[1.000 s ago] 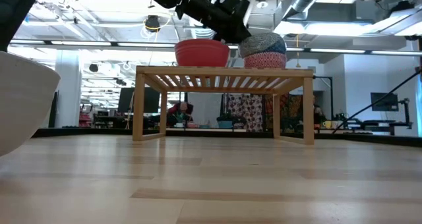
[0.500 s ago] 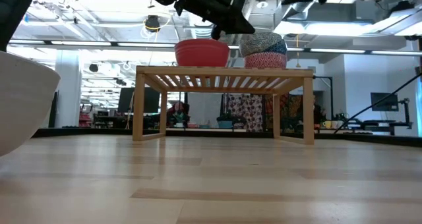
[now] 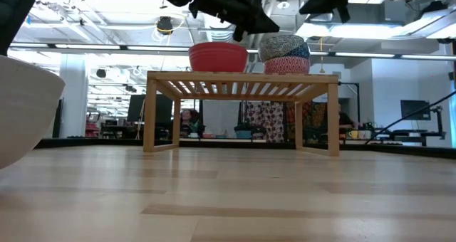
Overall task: Place and stack bowls onto a shelf
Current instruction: Stack the small red bowl on top of the other small yellow bowl on the shelf
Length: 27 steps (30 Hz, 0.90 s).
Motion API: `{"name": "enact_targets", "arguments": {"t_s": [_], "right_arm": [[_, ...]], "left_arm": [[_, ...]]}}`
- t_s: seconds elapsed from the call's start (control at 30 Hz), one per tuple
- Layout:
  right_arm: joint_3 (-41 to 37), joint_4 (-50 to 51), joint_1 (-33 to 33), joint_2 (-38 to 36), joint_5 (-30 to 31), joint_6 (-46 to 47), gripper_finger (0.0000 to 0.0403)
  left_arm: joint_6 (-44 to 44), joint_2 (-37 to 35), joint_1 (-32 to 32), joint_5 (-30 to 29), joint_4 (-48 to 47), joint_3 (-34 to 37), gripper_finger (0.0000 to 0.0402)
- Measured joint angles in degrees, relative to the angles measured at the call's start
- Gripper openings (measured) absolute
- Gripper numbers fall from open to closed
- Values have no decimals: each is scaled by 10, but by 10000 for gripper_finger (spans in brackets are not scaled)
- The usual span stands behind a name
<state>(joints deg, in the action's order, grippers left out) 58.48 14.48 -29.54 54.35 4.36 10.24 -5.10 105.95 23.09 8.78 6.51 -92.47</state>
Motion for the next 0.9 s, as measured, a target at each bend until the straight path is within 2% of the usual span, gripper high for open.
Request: {"name": "enact_targets", "arguments": {"t_s": [0.13,0.3,0.43,0.57,0.9], "right_arm": [[-1,-5,2,-13,-19,-17,18],[-1,-5,-7,-22,-54,-32,22],[-1,-4,-6,-22,-87,-48,21],[-1,-4,-6,-22,-104,-52,21],[-1,-4,-5,-22,-105,-49,21]], "left_arm": [[27,0,0,1,34,0,0],[59,0,-1,31,62,2,0],[108,0,-6,48,141,47,0],[161,0,-11,55,260,101,0],[124,0,-21,74,286,113,0]]}}
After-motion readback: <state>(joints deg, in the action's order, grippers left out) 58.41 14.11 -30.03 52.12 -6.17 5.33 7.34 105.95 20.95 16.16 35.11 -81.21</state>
